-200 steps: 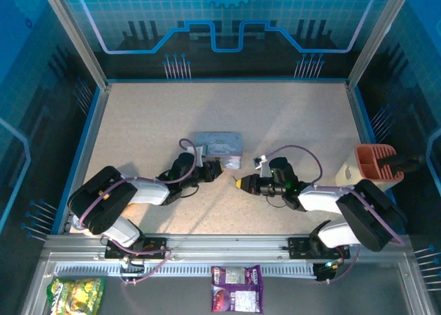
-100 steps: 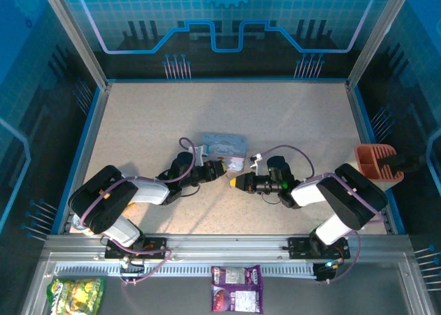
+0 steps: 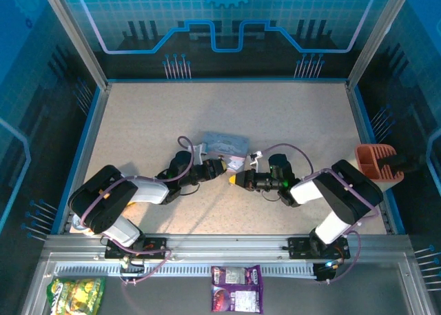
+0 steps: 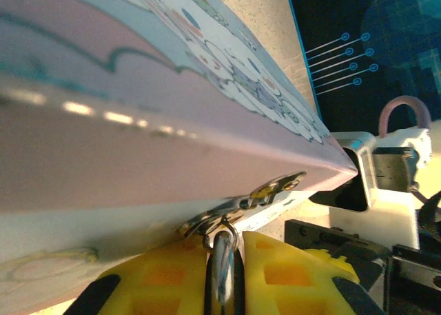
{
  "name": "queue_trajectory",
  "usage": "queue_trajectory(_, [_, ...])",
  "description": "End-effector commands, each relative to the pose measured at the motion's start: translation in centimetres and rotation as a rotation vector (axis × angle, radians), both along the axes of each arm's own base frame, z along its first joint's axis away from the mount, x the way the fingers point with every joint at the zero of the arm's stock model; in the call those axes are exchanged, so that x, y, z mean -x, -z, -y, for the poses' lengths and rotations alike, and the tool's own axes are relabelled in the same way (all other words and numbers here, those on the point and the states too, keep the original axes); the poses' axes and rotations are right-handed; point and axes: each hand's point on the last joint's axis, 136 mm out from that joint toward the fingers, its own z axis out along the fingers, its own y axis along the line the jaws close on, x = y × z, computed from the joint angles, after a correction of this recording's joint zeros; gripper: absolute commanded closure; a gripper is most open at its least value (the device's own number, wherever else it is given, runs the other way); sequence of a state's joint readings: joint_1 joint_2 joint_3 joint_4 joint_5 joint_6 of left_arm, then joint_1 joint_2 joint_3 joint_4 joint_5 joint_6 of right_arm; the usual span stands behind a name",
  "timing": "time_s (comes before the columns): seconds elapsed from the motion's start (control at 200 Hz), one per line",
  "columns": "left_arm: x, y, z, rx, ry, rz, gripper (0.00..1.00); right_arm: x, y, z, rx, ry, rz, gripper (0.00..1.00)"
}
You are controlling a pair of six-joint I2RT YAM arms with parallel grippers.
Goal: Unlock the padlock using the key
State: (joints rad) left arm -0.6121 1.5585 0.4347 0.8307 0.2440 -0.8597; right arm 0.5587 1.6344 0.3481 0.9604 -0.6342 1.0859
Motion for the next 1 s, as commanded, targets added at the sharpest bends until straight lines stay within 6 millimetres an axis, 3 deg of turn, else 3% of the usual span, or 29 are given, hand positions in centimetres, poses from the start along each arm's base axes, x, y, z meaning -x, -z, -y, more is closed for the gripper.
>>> queue_trajectory(0.0, [-0.2, -3.2, 0.9, 0.087, 0.05, 0.107, 0.92, -0.5, -1.0, 0.0, -0.067, 0.002, 0.016, 1.0])
queue_trajectory(0.685, [-0.2, -4.0, 1.2, 0.131, 0.062, 0.099, 0.94, -0.5, -1.2, 0.1, -0.101, 0.005, 0.015, 1.0])
queue_trajectory(0.996, [0.7, -4.3, 1.1, 0.213, 0.066, 0.066, 0.95, -0.6, -1.7, 0.0, -0.122, 0.005, 0.034, 1.0])
